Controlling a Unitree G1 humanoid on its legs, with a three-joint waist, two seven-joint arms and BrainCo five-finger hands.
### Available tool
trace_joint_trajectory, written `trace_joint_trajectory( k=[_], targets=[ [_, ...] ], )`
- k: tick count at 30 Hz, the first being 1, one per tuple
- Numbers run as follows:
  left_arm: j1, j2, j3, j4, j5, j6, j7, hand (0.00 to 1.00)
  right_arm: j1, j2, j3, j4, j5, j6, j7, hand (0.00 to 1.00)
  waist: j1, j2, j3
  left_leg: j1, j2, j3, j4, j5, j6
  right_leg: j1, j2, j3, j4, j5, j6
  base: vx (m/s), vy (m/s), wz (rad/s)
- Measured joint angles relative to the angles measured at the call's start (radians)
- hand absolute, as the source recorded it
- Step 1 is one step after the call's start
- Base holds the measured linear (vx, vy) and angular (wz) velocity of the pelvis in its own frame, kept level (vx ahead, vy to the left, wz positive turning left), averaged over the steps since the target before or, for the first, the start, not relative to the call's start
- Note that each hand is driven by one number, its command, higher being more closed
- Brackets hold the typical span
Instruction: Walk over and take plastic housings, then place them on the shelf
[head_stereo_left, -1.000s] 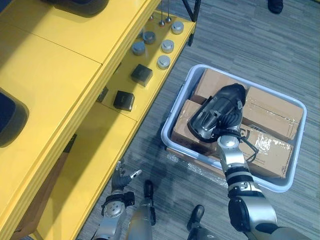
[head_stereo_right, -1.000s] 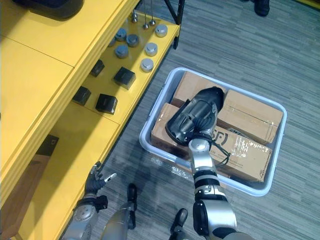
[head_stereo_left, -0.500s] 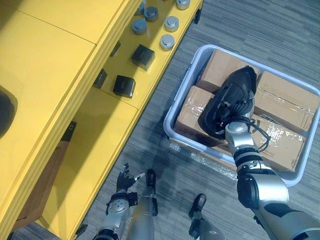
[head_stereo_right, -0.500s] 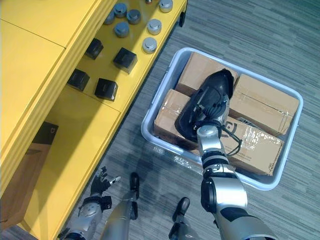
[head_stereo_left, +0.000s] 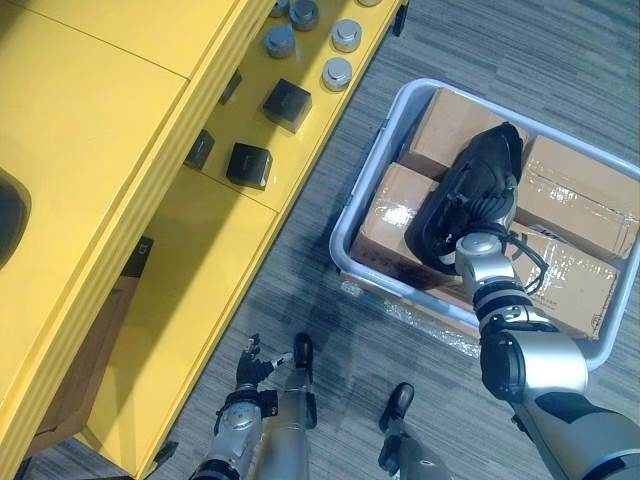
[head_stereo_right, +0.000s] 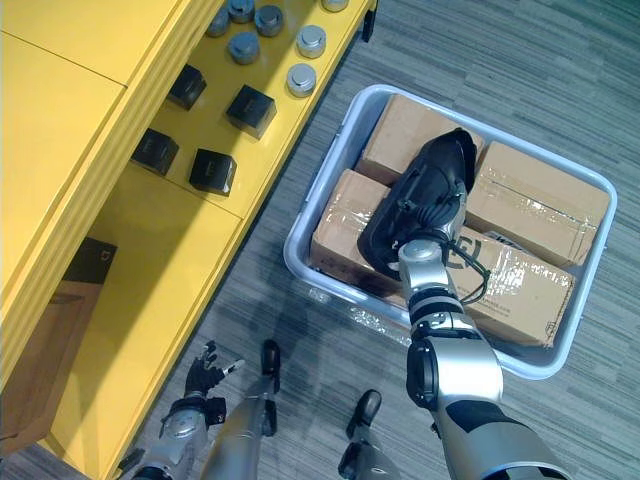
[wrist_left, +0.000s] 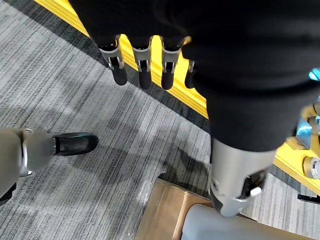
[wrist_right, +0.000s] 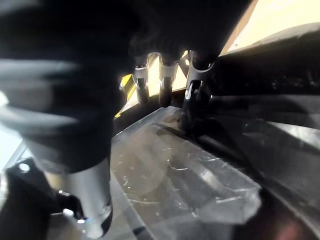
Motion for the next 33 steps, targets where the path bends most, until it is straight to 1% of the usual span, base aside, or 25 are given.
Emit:
trace_joint_trajectory(
  k=[2,4,5,7,9,12,13,18,20,23,26,28,30,31,33],
  targets=[
    [0.0,-0.011,0.001,-0.001,0.0,0.0,0.002,0.0,0.047,0.008,0.0,-0.101,-0.005,0.001,-0.001,0.0,0.003,0.004,0.002,0.0,0.0,0.0,-0.001,0.001,0.0,0.0,0.0,0.0,0.0,0.0,0.0,0.05,0.016,0.0],
    [0.004,-0.015,0.003,-0.006,0.0,0.0,0.005,0.0,0.089,0.012,-0.001,-0.226,-0.054,0.008,-0.012,0.0,0.001,0.005,0.003,0.001,0.0,0.001,-0.003,0.002,0.002,-0.001,0.0,0.0,0.0,0.0,0.0,0.05,0.012,0.0],
    [0.007,-0.015,0.005,-0.013,0.001,0.0,0.006,0.0,0.096,0.011,-0.001,-0.259,-0.069,0.01,-0.017,0.0,0.0,0.005,0.003,0.001,0.0,0.001,-0.004,0.002,0.002,-0.001,0.0,0.0,0.0,0.0,0.0,0.05,0.012,0.0],
    [0.016,-0.016,0.023,-0.04,0.001,0.0,0.013,0.0,0.121,0.003,-0.003,-0.398,-0.094,0.015,-0.038,0.0,-0.007,0.005,0.003,0.004,0.0,0.001,-0.005,0.003,0.003,0.001,0.0,0.0,0.0,0.0,0.0,0.04,0.013,0.0],
    [0.017,-0.02,0.04,-0.049,0.002,0.0,0.018,0.0,0.139,-0.005,-0.005,-0.474,-0.122,0.014,-0.055,0.0,-0.01,0.005,0.003,0.013,0.001,0.003,-0.01,0.004,0.003,0.005,-0.001,0.002,0.002,0.0,0.0,0.03,0.01,-0.03],
    [0.023,-0.02,0.04,-0.065,0.011,-0.001,0.02,0.0,0.158,-0.019,-0.011,-0.516,-0.142,0.014,-0.069,0.0,-0.013,0.005,0.003,0.035,-0.001,0.008,-0.03,0.013,0.004,0.012,-0.003,0.012,0.006,0.0,0.0,0.03,0.02,-0.04],
    [0.033,-0.02,0.041,-0.078,0.011,-0.004,0.02,0.0,0.173,-0.018,-0.013,-0.53,-0.156,0.014,-0.076,0.0,-0.019,0.005,0.003,0.041,-0.001,0.007,-0.043,0.02,0.002,0.013,-0.002,0.015,0.01,0.0,0.0,0.0,0.0,0.0],
    [0.046,-0.026,0.04,-0.08,0.011,-0.005,0.02,0.0,0.185,-0.019,-0.023,-0.525,-0.155,0.015,-0.085,0.0,-0.024,0.005,0.003,0.051,-0.001,0.011,-0.079,0.046,-0.001,-0.001,-0.002,0.021,0.02,-0.001,0.001,0.0,0.007,-0.02],
    [0.046,-0.026,0.04,-0.08,0.01,-0.005,0.02,0.0,0.18,-0.019,-0.023,-0.481,-0.15,0.016,-0.085,0.0,-0.022,0.005,0.003,0.051,0.0,0.01,-0.092,0.056,-0.003,-0.007,0.0,0.021,0.02,-0.001,0.001,0.0,0.0,0.0],
    [0.046,-0.027,0.04,-0.077,0.009,-0.006,0.02,0.0,0.161,-0.019,-0.023,-0.346,-0.128,0.025,-0.075,0.0,-0.019,0.004,0.003,0.051,0.0,0.011,-0.124,0.08,-0.006,-0.023,0.003,0.023,0.02,-0.001,0.001,0.0,0.0,0.0],
    [0.046,-0.027,0.039,-0.057,0.0,-0.006,0.02,0.0,0.155,-0.019,-0.023,-0.221,-0.07,0.027,-0.042,0.0,-0.018,0.004,0.003,0.052,0.0,0.011,-0.154,0.103,-0.006,-0.036,0.006,0.025,0.02,-0.001,0.001,0.0,0.0,0.0],
    [0.046,-0.027,0.039,-0.035,-0.009,-0.006,0.02,0.0,0.134,-0.019,-0.025,-0.094,-0.04,0.028,-0.008,0.0,-0.019,0.004,0.003,0.051,0.002,0.009,-0.167,0.112,-0.007,-0.04,0.01,0.024,0.02,0.0,0.001,0.0,0.0,0.0],
    [0.045,-0.027,0.039,-0.022,-0.01,-0.006,0.019,0.0,0.117,-0.022,-0.021,-0.045,-0.033,0.021,0.007,0.0,-0.019,0.004,0.003,0.051,0.003,0.007,-0.18,0.123,-0.008,-0.045,0.013,0.024,0.02,0.0,0.001,0.0,0.0,0.0],
    [0.045,-0.027,0.039,-0.015,-0.011,-0.006,0.019,0.0,0.088,-0.033,-0.021,-0.003,-0.031,0.016,0.013,1.0,-0.019,0.004,0.003,0.05,0.004,0.005,-0.186,0.128,-0.009,-0.047,0.015,0.023,0.019,0.0,0.0,0.0,-0.005,0.03],
    [0.044,-0.027,0.039,-0.004,-0.011,-0.006,0.017,0.0,0.04,-0.062,-0.022,0.071,-0.028,0.016,0.028,1.0,-0.018,0.004,0.003,0.049,0.005,0.001,-0.19,0.132,-0.009,-0.047,0.017,0.023,0.018,0.0,0.0,0.0,-0.006,0.03]
  ],
)
